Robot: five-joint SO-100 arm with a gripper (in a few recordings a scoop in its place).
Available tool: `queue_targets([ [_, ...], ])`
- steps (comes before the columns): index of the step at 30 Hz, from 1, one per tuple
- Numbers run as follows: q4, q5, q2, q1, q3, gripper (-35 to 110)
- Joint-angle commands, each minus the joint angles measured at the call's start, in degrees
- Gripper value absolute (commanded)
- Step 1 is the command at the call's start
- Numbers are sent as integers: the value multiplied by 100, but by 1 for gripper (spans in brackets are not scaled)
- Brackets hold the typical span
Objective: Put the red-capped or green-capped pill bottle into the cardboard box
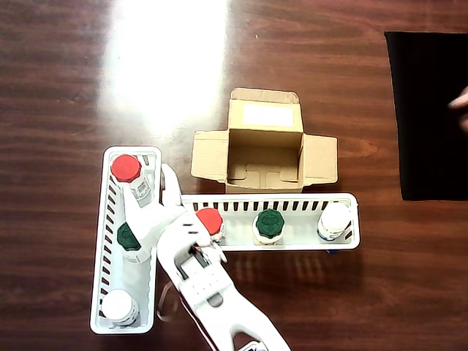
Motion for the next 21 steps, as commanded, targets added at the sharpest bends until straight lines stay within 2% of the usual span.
queue_targets([
  [1,-580,35,-439,158,-686,61],
  [8,-1046,141,-1266,352,-1046,61],
  [21,-1081,70,-2602,132,-2531,61],
])
